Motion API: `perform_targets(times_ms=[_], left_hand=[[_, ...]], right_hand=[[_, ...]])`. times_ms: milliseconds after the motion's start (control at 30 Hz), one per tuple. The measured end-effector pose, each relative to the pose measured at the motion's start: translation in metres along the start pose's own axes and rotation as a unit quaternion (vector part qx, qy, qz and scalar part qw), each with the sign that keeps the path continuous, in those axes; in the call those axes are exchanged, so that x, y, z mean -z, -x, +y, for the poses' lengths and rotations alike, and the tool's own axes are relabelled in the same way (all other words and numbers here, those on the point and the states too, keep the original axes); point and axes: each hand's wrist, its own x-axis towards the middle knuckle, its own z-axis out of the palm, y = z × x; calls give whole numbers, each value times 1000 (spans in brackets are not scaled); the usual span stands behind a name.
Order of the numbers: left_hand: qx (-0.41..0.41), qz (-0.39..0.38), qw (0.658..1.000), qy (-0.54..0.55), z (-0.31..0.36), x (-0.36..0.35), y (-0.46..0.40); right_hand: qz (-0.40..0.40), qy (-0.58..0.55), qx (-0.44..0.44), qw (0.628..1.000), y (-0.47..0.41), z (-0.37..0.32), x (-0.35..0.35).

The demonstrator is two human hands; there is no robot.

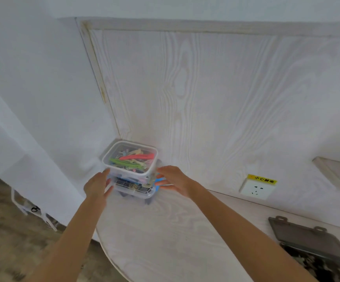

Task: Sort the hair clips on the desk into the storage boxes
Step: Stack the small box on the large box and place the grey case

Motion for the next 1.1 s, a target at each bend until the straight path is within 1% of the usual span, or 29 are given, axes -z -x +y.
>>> perform_targets(times_ms=[33,100,133,167,233,300,333,433,500,567,633,700,767,833,933,1000,1100], left_hand=[[-48,30,998,-10,-3,-2,9],[-131,36,991,-11,-13,-17,32],[-155,16,988,-13,-18,-26,44],[-166,-20,986,-30,-29,-42,61],[-169,-113,975,-94,-52,-72,86],[-149,-195,959,-144,-80,-105,111],[-128,-224,953,-159,-95,-120,122],[-31,-296,931,-211,-145,-162,156],[35,-351,890,-287,-184,-187,183],[94,-396,839,-361,-221,-203,209],[127,-420,801,-407,-247,-209,225],[143,-432,779,-431,-267,-216,234],[143,-426,779,-438,-274,-219,231],[132,-409,783,-450,-272,-215,219],[119,-381,791,-463,-254,-193,189],[137,-367,795,-463,-237,-174,163],[165,-351,791,-473,-211,-145,129]], right_hand=[[4,16,8,1000,10,2,8],[15,51,22,998,36,9,36],[23,65,24,997,49,12,52],[42,75,25,996,69,19,77],[94,90,15,991,105,34,127],[165,94,-4,982,145,53,182],[199,96,-16,975,163,64,207],[306,88,-66,946,212,100,273],[378,100,-104,915,238,126,305],[422,103,-137,891,256,150,323],[410,71,-171,893,260,167,323],[388,14,-185,903,260,183,321],[389,-58,-164,905,256,186,313],[383,-89,-152,907,249,187,306],[334,-71,-154,927,235,183,287],[297,-41,-160,940,222,178,270],[248,-15,-161,955,196,175,247]])
